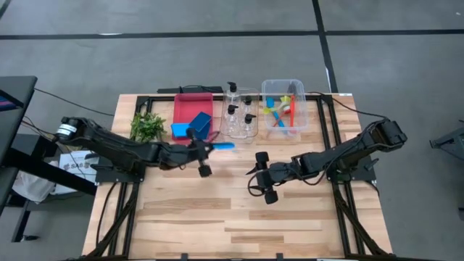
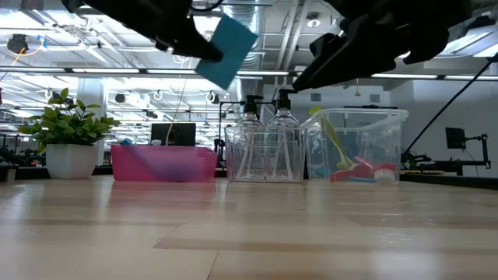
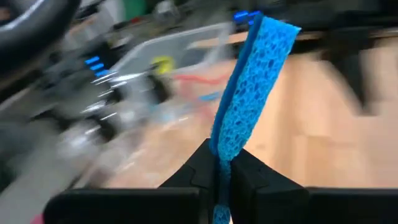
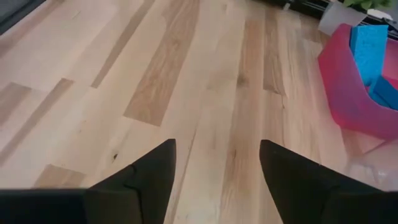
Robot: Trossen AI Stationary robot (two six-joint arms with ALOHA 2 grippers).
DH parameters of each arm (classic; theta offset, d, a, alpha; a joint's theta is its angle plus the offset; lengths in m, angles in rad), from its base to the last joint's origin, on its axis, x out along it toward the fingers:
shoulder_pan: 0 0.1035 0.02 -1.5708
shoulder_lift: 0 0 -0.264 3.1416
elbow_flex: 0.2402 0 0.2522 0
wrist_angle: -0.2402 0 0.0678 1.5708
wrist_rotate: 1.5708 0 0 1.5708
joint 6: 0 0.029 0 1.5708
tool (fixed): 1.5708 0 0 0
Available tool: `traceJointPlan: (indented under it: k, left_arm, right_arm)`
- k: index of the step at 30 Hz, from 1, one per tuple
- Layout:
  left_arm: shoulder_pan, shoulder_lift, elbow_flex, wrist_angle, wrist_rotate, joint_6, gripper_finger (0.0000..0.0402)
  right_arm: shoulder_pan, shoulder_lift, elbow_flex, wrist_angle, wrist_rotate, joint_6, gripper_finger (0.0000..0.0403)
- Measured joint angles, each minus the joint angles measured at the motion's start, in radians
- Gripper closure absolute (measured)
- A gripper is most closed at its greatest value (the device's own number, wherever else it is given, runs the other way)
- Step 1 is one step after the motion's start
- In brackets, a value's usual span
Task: Pick & Place Kitchen Sink Supplies
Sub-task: Put the blue sponge wipe into the red transparent bin
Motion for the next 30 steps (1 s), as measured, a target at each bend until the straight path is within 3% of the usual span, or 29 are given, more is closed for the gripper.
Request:
traceJointPlan:
  k: [6,11,13,21,30]
  left_arm:
    - [0.023,-0.049,0.000,-0.039,-0.234,-0.028,0.0379]
    - [0.122,-0.053,0.000,-0.043,-0.350,-0.021,0.0378]
    - [0.177,-0.053,0.000,-0.053,-0.349,-0.021,0.0377]
    - [0.407,-0.052,0.000,-0.193,-0.189,-0.063,0.0322]
    - [0.634,-0.052,-0.001,-0.336,0.115,-0.193,0.0275]
  right_arm:
    - [0.000,0.002,0.000,0.006,0.001,0.004,0.0193]
    - [0.000,0.002,0.000,0.006,0.002,0.005,0.0207]
    - [0.000,0.002,0.000,0.006,0.002,0.005,0.0212]
    - [-0.001,0.002,0.000,0.006,0.002,0.006,0.0223]
    - [-0.001,0.002,0.000,0.006,0.002,0.006,0.0214]
